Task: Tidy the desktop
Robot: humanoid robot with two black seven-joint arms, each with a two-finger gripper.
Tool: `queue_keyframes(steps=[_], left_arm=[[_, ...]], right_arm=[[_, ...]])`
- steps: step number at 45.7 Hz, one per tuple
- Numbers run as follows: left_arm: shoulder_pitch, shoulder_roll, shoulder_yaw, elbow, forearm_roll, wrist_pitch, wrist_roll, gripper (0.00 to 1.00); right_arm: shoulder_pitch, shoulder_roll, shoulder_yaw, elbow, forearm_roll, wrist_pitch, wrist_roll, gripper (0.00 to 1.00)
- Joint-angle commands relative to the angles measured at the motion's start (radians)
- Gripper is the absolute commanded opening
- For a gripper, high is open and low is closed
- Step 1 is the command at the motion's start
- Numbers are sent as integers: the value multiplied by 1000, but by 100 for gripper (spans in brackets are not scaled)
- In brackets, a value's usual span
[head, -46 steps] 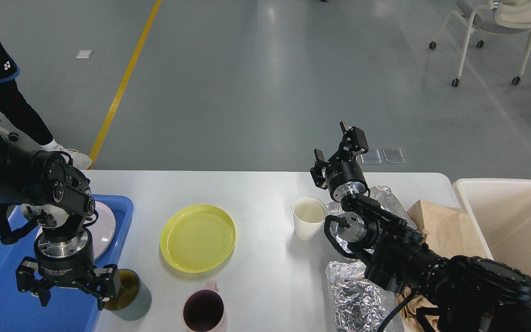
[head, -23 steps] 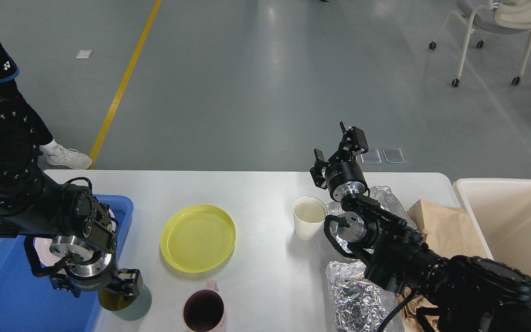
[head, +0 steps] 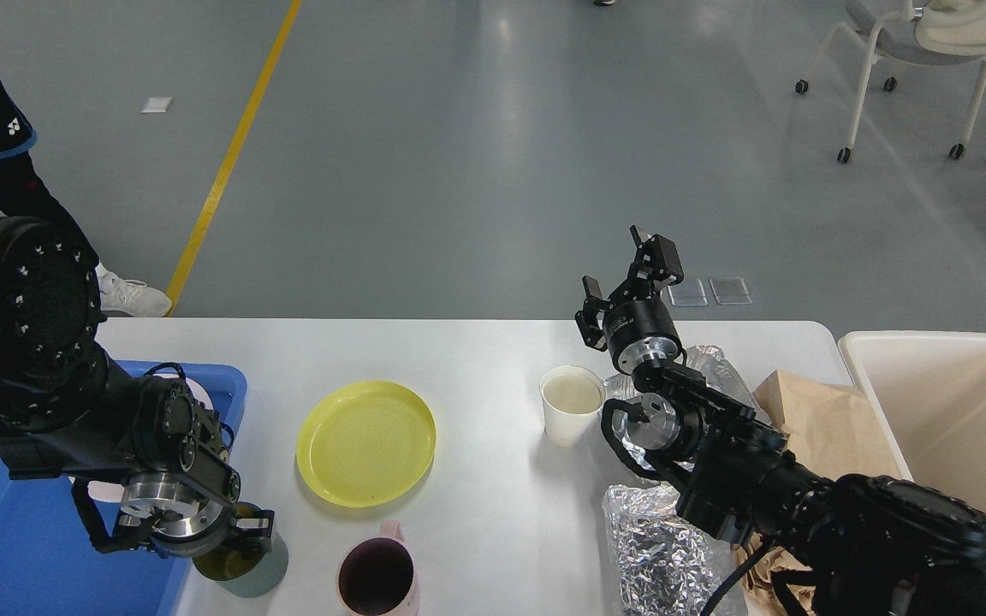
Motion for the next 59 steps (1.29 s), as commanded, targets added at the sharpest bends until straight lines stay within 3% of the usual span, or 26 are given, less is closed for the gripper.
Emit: queue_keyframes(steps=[1,9,25,27,30,32,41,48,59], left_arm=[[26,0,3,0,0,1,-1,69],[50,0,3,0,0,1,-4,60],[41,14,9,3,0,16,-8,59],[41,12,9,3,0,16,-8,55],[44,9,9,3,0,16,-7,33],[47,8,11,3,0,16,-4,26],[52,5,11,3,2,15,-7,24],[50,8,12,3,2,16,-5,1],[47,11,12,3,2,19,-4,0]], right_arm=[[0,0,0,0,0,0,0,100],[0,0,0,0,0,0,0,100],[0,0,0,0,0,0,0,100],[0,0,0,0,0,0,0,100],[0,0,0,0,0,0,0,100],[0,0,0,0,0,0,0,100],[0,0,0,0,0,0,0,100],[0,0,0,0,0,0,0,100],[0,0,-1,0,0,0,0,100]])
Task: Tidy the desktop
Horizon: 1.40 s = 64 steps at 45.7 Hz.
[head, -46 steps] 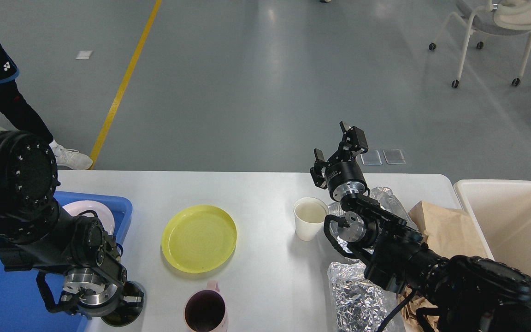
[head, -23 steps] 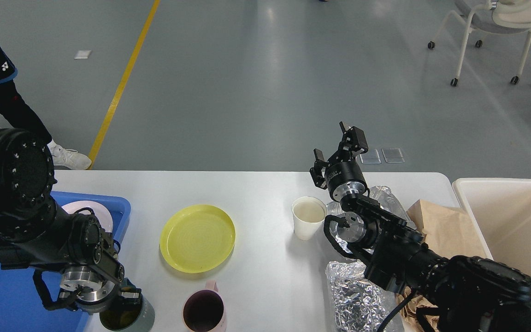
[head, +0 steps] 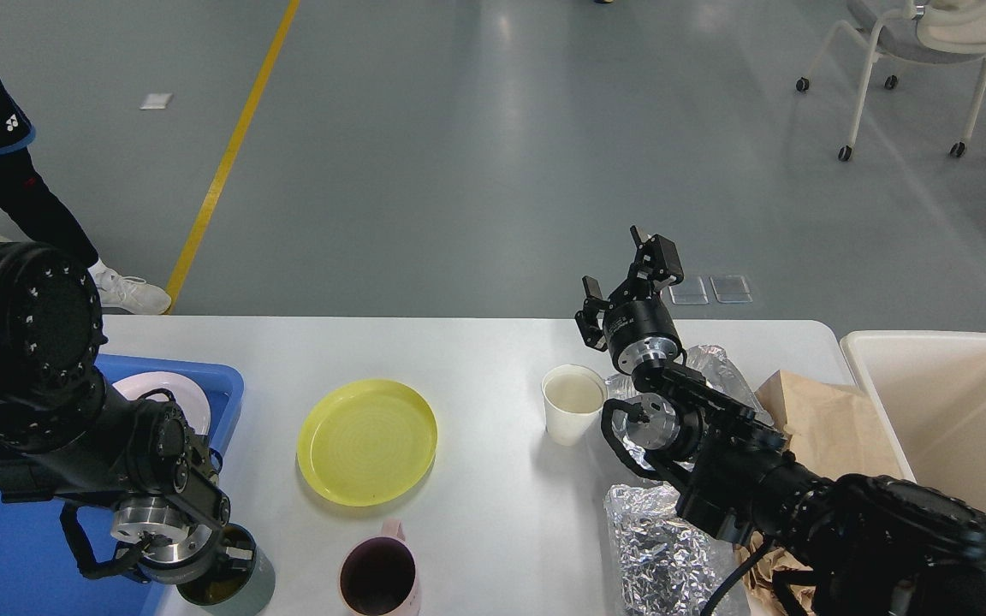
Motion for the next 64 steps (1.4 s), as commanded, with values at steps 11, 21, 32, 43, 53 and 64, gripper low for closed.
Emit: queue_keyframes(steps=[11,21,32,43,53,64], left_arm=[[-97,49,1,-12,6,-105,3,0],[-429,170,1,-12,28,-496,5,0],[-894,276,54,-11,51,-888,0,0],[-1118,331,127,-9,52,-888,3,0],[-948,345,268,-6,64,-888,-4,0],[-556,495,305,-3,132,-556,5,0]], right_arm=[[0,0,-1,0,0,0,0,100],[0,0,-1,0,0,0,0,100],[-2,0,-1,0,0,0,0,100],[0,0,-1,0,0,0,0,100],[0,0,-1,0,0,0,0,100],[-2,0,-1,0,0,0,0,100]])
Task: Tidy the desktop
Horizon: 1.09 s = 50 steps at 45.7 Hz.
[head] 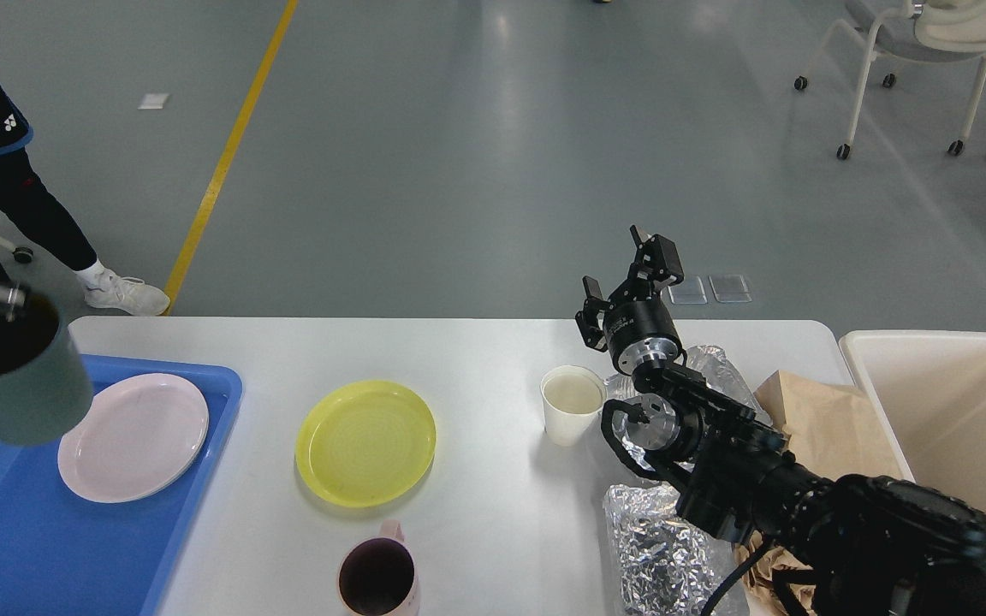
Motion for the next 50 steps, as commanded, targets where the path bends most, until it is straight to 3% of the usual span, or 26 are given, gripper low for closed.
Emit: queue_keyframes(steps=[1,12,19,29,37,42,46,50], left_arm=[[195,77,4,1,38,218,3,0],[445,229,-41,44,35,595,-14,0],[695,270,-222,113,34,735,-6,0],[977,273,-448,276,27,777,0,0],[1016,277,-497,322,24,777,-2,0],[1016,283,-497,330,23,778,-3,6],[1016,300,-499,339,23,778,-3,18],[1014,307,-499,360,21,778,-3,41]], right_arm=[[0,0,0,0,0,0,0,100],[0,0,0,0,0,0,0,100],[0,0,0,0,0,0,0,100],[0,0,0,0,0,0,0,100],[0,0,0,0,0,0,0,100],[0,0,0,0,0,0,0,100],[0,0,0,0,0,0,0,100],[0,0,0,0,0,0,0,100]])
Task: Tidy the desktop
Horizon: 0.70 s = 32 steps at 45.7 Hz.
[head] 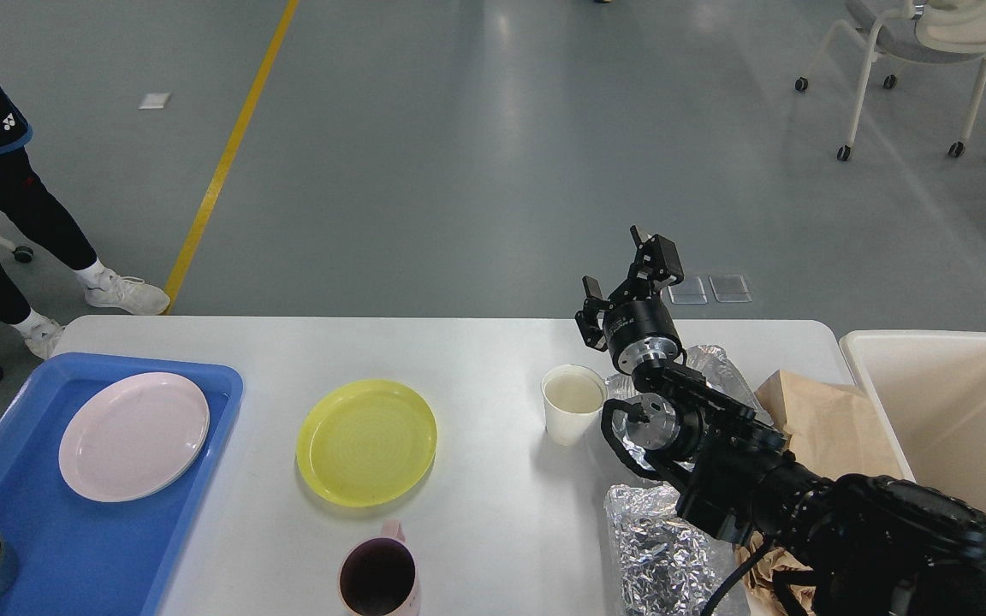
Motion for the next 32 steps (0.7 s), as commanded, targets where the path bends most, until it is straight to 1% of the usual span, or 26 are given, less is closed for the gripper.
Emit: queue_keyframes(steps=[1,3,4,5,14,17,20,28,32], left_arm=[[0,15,-1,28,-3,0,0,48],[0,24,-1,31,-5,-1,0,65],[0,28,-1,31,-5,-2,1,78],[0,41,1,29,-5,-9,1,99],[-27,71,-1,22,-5,-14,6,99],[-73,104,1,14,-5,-18,10,99],[-125,131,2,12,-3,-50,30,99],[-256,145,10,15,-2,-227,89,99],[-332,162,10,15,0,-354,121,99]], right_arm=[[0,0,0,0,0,0,0,100],[0,0,0,0,0,0,0,100],[0,0,0,0,0,0,0,100],[0,0,0,0,0,0,0,100],[0,0,0,0,0,0,0,100],[0,0,0,0,0,0,0,100],[0,0,0,0,0,0,0,100],[0,0,0,0,0,0,0,100],[0,0,0,0,0,0,0,100]])
